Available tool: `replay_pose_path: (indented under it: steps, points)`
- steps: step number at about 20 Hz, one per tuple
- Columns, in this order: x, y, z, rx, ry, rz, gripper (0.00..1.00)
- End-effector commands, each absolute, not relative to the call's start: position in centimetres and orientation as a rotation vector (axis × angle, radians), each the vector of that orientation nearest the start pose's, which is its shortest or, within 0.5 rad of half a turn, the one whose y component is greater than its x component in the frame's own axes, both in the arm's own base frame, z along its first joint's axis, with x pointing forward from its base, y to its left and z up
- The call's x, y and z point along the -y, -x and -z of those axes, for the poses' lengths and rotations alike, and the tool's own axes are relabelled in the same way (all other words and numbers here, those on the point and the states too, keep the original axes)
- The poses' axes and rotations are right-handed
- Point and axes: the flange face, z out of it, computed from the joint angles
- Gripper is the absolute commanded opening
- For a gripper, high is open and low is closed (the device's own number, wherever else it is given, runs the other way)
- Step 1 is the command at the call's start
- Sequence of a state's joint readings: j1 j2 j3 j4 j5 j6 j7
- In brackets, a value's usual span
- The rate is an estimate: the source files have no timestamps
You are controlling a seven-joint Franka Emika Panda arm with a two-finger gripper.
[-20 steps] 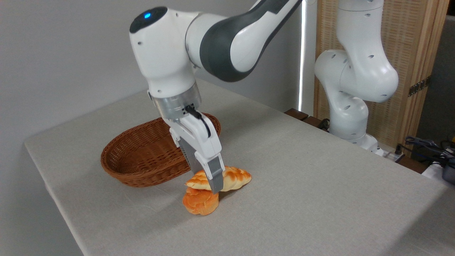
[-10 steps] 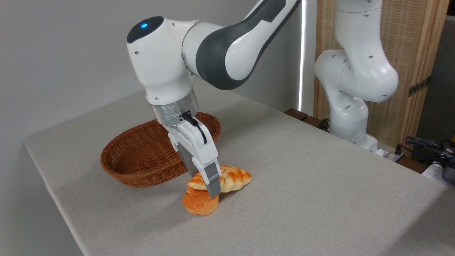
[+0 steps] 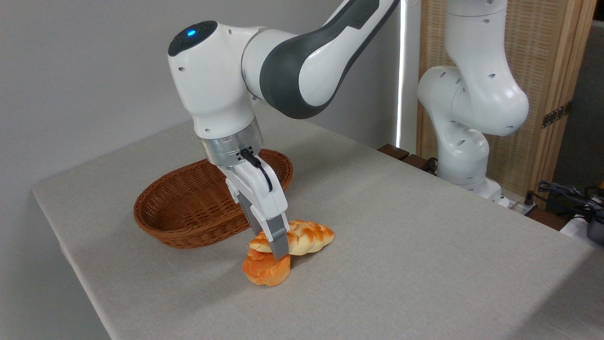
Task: Put bread into the basket
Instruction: 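Close the gripper on the braided roll and lift it off the bun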
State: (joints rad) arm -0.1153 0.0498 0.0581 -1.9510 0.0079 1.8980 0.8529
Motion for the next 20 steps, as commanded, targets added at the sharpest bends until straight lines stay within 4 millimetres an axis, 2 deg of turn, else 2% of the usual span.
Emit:
replay_pose_path:
  steps: [1,5,10,13,20]
  points:
    - [2.8,-55.8,-45.7,-1.407,2.819,-0.129,0.49]
    - [2.8,-55.5,-47.1,-1.406,2.825,-0.093,0.43]
    - [3.0,-55.1,-47.7,-1.416,2.825,-0.110,0.39]
    - [3.2,-54.7,-48.1,-1.424,2.824,-0.121,0.38]
    - [3.5,-53.8,-50.7,-1.426,2.844,-0.068,0.39]
